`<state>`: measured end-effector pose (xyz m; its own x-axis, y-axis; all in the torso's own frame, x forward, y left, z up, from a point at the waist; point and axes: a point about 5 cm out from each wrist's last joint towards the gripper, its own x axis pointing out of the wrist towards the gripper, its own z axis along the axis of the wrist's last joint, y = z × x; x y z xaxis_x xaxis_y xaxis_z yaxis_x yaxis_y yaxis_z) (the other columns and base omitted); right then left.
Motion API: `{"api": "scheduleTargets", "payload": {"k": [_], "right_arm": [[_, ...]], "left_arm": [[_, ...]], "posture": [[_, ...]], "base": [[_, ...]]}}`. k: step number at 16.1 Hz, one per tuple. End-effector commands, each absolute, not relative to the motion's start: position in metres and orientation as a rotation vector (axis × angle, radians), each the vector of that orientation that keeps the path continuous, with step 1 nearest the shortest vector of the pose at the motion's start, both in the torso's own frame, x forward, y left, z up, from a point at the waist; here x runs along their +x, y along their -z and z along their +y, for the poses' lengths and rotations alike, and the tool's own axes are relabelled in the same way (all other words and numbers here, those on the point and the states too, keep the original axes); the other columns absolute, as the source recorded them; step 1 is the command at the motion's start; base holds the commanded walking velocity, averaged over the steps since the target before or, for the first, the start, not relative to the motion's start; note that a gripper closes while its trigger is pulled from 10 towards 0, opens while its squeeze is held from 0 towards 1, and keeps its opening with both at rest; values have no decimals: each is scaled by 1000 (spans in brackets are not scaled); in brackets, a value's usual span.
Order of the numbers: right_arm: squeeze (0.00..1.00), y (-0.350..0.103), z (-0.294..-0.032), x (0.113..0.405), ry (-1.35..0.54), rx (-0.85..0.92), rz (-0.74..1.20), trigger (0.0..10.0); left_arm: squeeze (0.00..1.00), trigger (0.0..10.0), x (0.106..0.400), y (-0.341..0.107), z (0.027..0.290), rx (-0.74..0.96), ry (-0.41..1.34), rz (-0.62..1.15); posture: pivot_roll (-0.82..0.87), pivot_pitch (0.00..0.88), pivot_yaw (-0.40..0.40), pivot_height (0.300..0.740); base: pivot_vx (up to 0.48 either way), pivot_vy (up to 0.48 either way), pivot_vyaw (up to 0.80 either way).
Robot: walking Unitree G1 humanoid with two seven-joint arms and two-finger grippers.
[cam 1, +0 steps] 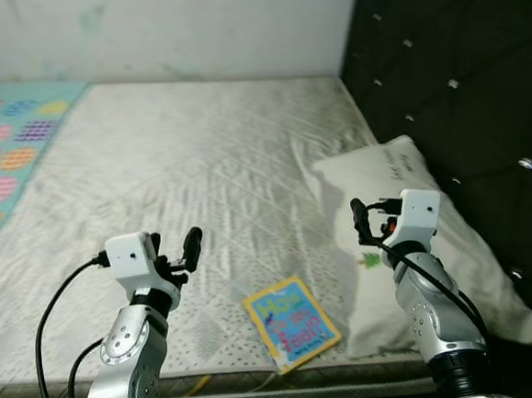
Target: Clean up the room
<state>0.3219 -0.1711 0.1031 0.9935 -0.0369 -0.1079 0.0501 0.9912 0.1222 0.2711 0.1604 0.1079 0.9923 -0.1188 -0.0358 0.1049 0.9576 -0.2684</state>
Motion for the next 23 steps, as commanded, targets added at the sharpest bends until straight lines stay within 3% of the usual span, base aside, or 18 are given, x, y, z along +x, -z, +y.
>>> {"api": "scheduleTargets", "payload": {"k": [1, 4, 13, 19, 23], "right_arm": [[0, -108, -174, 323, 52, 127, 90, 10000], [0, -109, -173, 324, 51, 127, 84, 10000], [0, -109, -173, 324, 53, 124, 78, 10000], [0, -109, -173, 325, 45, 114, 77, 10000], [0, -110, -173, 326, 37, 104, 75, 10000]], "left_arm": [[0, 10000, 272, -111, 160, -275, 116, 45], [0, 10000, 273, -111, 160, -276, 118, 43], [0, 10000, 274, -111, 161, -270, 119, 48], [0, 10000, 274, -112, 159, -257, 130, 36], [0, 10000, 273, -112, 159, -260, 126, 35]], "posture": [[-22, 0, -29, 740], [-23, 0, -27, 740], [-24, 0, -26, 740], [-24, 0, -26, 740], [-23, 0, -32, 740]], "base": [[0, 0, -800], [0, 0, -727], [0, 356, 0], [0, 0, 0], [0, -442, 0]]}}
